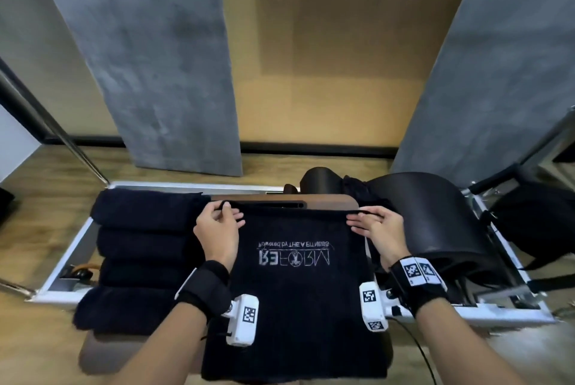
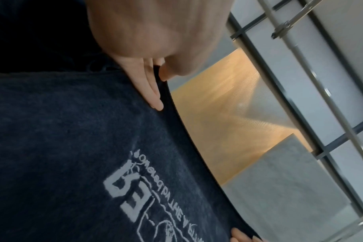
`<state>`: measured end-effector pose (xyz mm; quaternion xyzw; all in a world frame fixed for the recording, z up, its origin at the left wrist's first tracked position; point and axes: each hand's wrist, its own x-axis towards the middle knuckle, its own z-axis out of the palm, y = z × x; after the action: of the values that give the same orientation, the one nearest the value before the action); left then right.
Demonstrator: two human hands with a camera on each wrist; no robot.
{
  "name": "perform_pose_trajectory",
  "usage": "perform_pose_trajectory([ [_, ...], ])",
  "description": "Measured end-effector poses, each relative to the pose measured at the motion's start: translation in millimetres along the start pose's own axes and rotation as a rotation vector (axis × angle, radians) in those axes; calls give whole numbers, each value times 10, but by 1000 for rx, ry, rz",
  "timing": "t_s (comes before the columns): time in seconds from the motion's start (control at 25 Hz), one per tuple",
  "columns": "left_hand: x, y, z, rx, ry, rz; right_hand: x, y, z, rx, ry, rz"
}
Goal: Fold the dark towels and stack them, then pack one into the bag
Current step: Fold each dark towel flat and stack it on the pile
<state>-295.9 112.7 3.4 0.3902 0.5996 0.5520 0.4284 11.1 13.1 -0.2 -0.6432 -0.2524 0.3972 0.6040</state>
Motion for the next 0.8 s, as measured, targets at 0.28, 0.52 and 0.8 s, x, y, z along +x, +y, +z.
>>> perform_pose_trajectory([
  [0.28, 568, -384, 510, 71, 106, -102, 894, 206, 344, -14, 33, 139],
  [0.52, 456, -526, 470, 254, -117, -109, 897, 260, 396, -10, 47, 152],
  [0.8, -136, -583, -112, 272, -297, 41, 53, 314, 221, -37, 2, 61],
])
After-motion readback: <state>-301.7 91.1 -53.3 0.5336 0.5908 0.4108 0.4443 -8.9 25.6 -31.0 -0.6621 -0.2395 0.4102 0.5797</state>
